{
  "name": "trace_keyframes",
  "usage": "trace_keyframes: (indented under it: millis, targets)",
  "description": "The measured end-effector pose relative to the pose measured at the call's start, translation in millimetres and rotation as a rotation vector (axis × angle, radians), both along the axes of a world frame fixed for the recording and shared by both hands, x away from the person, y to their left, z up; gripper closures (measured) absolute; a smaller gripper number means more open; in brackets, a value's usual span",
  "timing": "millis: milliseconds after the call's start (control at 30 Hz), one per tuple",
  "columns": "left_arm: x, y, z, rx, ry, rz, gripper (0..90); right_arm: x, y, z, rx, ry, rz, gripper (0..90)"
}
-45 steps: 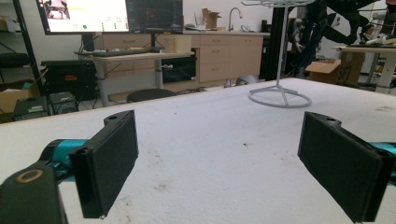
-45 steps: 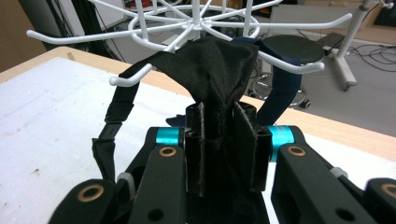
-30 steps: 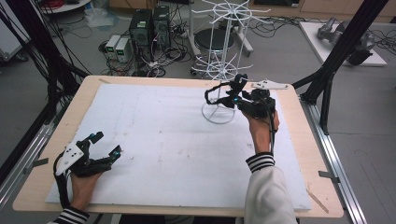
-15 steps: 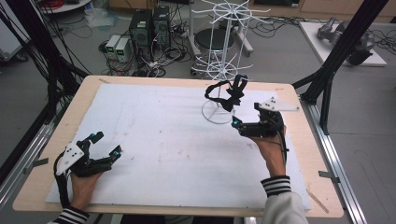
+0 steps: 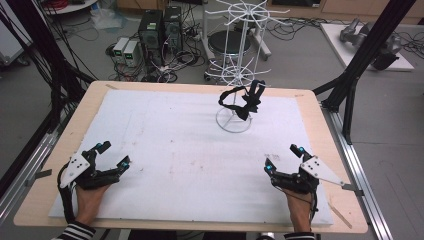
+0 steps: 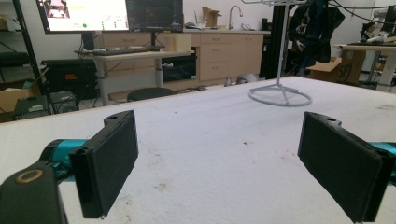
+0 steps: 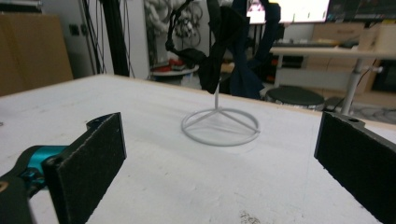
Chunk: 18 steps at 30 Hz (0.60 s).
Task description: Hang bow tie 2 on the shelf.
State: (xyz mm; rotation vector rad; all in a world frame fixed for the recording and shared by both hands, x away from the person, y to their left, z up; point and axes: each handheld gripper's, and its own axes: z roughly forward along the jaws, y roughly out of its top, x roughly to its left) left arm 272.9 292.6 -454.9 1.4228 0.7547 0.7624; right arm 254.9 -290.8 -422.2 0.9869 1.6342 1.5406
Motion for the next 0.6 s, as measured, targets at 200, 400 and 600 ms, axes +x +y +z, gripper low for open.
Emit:
trace_keyframes:
  millis: [200, 400, 600]
  targets:
    - [-0.3, 0.4, -0.1, 0.002, -0.002, 0.001, 12.6, -7.3, -7.7, -24.3, 0.02, -0.043, -0.065, 1.2]
    - [-0.7, 0.0, 0.0, 0.004, -0.002, 0.002, 12.6, -10.1, -6.7, -32.3, 0.004, -0.062, -0.067, 1.5]
    - [-0.8, 0.0, -0.1, 0.003, -0.003, 0.003, 12.6, -11.0, -7.1, -33.0, 0.008, -0.07, -0.064, 1.4]
